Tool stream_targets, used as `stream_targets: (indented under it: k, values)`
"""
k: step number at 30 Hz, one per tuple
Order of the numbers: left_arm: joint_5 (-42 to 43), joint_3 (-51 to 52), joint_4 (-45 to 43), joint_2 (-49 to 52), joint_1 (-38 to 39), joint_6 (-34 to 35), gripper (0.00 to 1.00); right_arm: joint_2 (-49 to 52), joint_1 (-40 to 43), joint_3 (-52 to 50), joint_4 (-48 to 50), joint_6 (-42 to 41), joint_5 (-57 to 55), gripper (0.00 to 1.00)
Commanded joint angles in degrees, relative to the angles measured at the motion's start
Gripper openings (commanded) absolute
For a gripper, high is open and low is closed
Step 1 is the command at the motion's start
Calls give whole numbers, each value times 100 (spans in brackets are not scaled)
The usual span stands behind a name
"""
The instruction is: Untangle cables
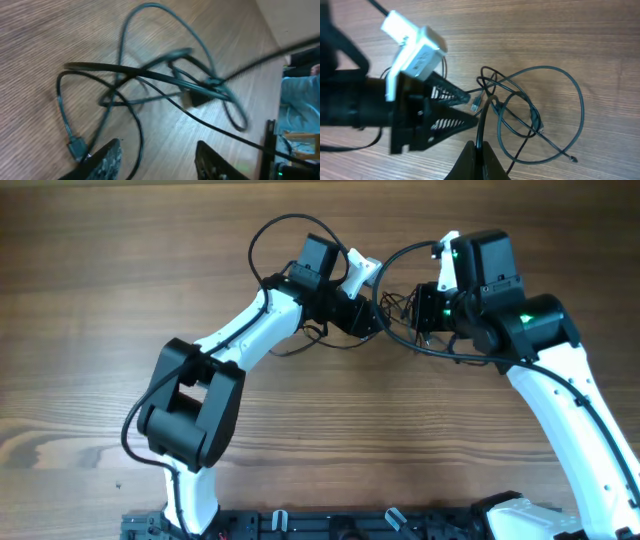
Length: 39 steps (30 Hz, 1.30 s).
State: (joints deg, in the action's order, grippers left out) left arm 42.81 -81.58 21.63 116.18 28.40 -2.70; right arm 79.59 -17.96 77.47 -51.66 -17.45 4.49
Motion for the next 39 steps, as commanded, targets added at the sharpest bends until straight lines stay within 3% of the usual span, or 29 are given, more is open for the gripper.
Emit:
stream_targets:
  k: [1,8,14,17,21,22,30,34,39]
  values:
    - [-514,-2,-144,195,-7,15,45,-289,20,96,-24,118,203,4]
    - [-669,-2,-1292,197,-2,190,47,-664,20,96,-201,240,208,4]
    - [-667,-2,-1495,210,15,190,46,-675,20,96,-76,229,673,4]
    - [-664,-2,-1480,315,94,210,41,-675,20,96,-26,234,789,4]
    - [-669,-2,-1427,555,254,208,20,-675,20,96,-26,227,743,4]
    - [-669,-2,-1364,605,262,208,18,-675,20,96,-24,225,693,4]
    - [-629,0,-968,645,251,210,26,-675,26,96,-120,74,-22,4]
    - [-586,0,-678,645,262,208,45,-675,31,96,-107,76,-131,4]
    - [-1032,-2,-457,645,260,212,44,-675,48,96,-109,76,-151,4]
